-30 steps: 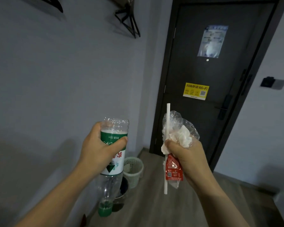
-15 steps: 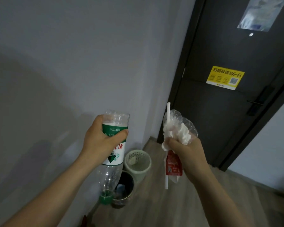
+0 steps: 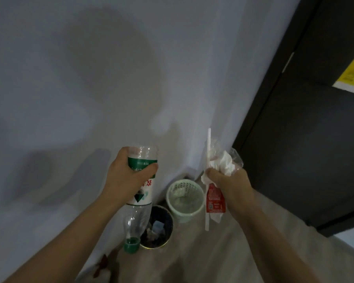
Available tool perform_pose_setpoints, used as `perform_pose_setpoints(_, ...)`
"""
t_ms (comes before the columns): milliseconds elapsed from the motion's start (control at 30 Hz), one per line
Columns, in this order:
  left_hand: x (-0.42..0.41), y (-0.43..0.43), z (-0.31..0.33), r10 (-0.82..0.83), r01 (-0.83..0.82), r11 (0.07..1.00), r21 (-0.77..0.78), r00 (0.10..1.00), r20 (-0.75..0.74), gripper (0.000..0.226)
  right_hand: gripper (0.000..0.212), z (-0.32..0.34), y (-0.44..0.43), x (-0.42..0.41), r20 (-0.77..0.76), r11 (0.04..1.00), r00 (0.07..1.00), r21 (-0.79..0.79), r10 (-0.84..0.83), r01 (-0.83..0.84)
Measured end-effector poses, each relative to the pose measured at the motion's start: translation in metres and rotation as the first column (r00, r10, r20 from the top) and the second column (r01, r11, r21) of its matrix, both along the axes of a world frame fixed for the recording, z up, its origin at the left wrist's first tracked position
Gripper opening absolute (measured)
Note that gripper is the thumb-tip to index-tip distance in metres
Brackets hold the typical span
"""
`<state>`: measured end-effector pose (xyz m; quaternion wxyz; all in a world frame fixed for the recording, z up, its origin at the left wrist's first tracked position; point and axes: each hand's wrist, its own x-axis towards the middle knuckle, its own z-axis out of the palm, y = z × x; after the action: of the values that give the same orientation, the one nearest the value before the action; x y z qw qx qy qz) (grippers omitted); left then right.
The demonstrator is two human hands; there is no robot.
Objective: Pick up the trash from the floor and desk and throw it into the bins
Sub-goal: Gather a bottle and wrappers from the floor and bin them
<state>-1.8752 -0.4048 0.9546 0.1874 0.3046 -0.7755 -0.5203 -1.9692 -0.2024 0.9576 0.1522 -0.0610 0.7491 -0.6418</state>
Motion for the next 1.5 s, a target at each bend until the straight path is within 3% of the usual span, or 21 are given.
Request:
perform_pose_setpoints(200, -0.031, -0.008, -0.064, 0.099, -0.109, 0.993, 0.048, 0.98, 0.171, 0.039, 0.028, -0.062, -0.018, -0.057, 0.17, 0.995, 0.981, 0.028, 0.091, -0.097)
perform_pose_setpoints(467, -0.059, -0.04, -0.162, 0.139, -0.174, 0.983, 0.059, 0.914, 0.38, 0.044, 0.013, -0.162, -0.05, -0.094, 0.435, 0.974, 0.893, 0.127, 0.116, -0.188)
perform_pose_setpoints(567, -0.066, -0.054, -0.205, 0.126, -0.169, 0.984, 0.061, 0.889, 0.441, 0.045, 0.026, -0.215, -0.069, -0.103, 0.513, 0.96, 0.853, 0.179, 0.097, -0.216)
perform_pose_setpoints(800, -0.073, -0.086, -0.324, 0.095, -0.171, 0.981, 0.087, 0.829, 0.551, 0.055, 0.017, -0.377, -0.121, -0.109, 0.661, 0.906, 0.75, 0.303, 0.023, -0.295)
perform_pose_setpoints(1000, -0.077, -0.111, -0.436, 0.043, -0.109, 0.991, 0.076, 0.803, 0.595, 0.06, 0.025, -0.522, -0.141, -0.101, 0.702, 0.818, 0.712, 0.413, -0.006, -0.401)
perform_pose_setpoints(1233, -0.072, -0.124, -0.522, 0.011, -0.075, 0.994, 0.077, 0.783, 0.622, 0.053, 0.014, -0.624, -0.165, -0.106, 0.712, 0.75, 0.695, 0.513, -0.1, -0.418)
perform_pose_setpoints(1367, -0.074, -0.133, -0.551, -0.01, -0.049, 0.996, 0.077, 0.78, 0.626, 0.058, 0.025, -0.658, -0.183, -0.113, 0.704, 0.733, 0.707, 0.513, -0.062, -0.446)
perform_pose_setpoints(1500, -0.08, -0.137, -0.563, -0.037, -0.033, 0.994, 0.1, 0.777, 0.628, 0.061, 0.062, -0.675, -0.191, -0.112, 0.685, 0.717, 0.728, 0.519, -0.024, -0.465)
